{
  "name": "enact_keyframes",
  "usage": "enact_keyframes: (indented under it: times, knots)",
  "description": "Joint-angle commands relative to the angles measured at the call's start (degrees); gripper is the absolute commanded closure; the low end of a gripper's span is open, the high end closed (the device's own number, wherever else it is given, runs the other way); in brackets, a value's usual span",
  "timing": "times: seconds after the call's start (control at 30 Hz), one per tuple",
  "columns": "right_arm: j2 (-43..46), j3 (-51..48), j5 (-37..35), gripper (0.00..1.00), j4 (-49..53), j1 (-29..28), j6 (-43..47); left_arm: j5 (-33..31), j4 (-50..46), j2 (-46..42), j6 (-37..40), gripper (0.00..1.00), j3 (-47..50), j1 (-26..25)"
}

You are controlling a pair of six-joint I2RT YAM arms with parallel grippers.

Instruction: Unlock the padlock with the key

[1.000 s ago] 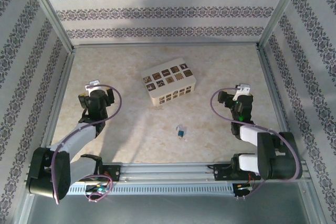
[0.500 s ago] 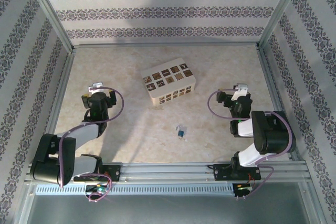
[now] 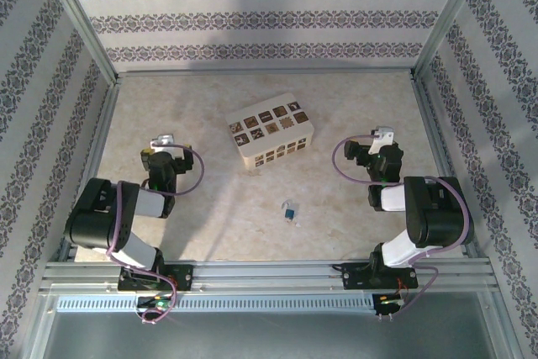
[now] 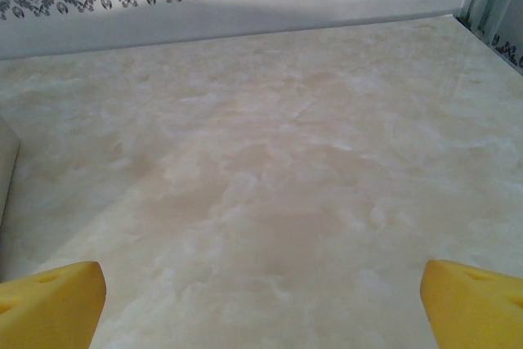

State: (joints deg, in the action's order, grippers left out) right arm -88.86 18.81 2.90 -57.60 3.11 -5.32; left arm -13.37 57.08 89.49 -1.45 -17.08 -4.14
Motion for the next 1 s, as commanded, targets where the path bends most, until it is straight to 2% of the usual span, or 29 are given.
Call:
enact_keyframes:
  times: [0.0, 0.07, 0.13, 0.2, 0.27, 0.33, 0.97]
  knots:
    - [0.87, 0.53, 0.62, 0.02, 0.38, -0.91, 1.1, 2.38, 13.17, 3.75, 2.14, 0.01, 1.32, 0.89]
    - [0.83, 0.58, 0.36, 0.01, 0.61, -0.98, 1.19, 2.98, 6.71, 1.43, 0.87, 0.01, 0.23, 1.25]
    - [0.9, 0.56, 0.1, 0.02, 0.78, -1.16, 1.27, 3.58, 5.72, 2.76, 0.95, 0.01, -1.55, 1.84]
    - [0.96, 0.55, -0.08, 0.02, 0.91, -1.27, 1.34, 4.56, -2.82, 1.32, -0.25, 0.01, -4.69, 2.51]
    - [0.97, 0.54, -0.26, 0.01, 1.04, -1.27, 1.37, 5.72, 1.31, 2.38, -0.1, 0.01, -3.72, 3.26]
    - [1.05, 0.54, -0.52, 0.02, 1.09, -1.51, 1.54, 5.76, -0.97, 1.64, -0.56, 0.01, -4.0, 3.26]
    - [1.01, 2.9, -1.67, 0.02, 3.54, -3.03, 3.29, 5.78, 0.49, 2.0, -0.22, 0.01, -3.75, 3.27]
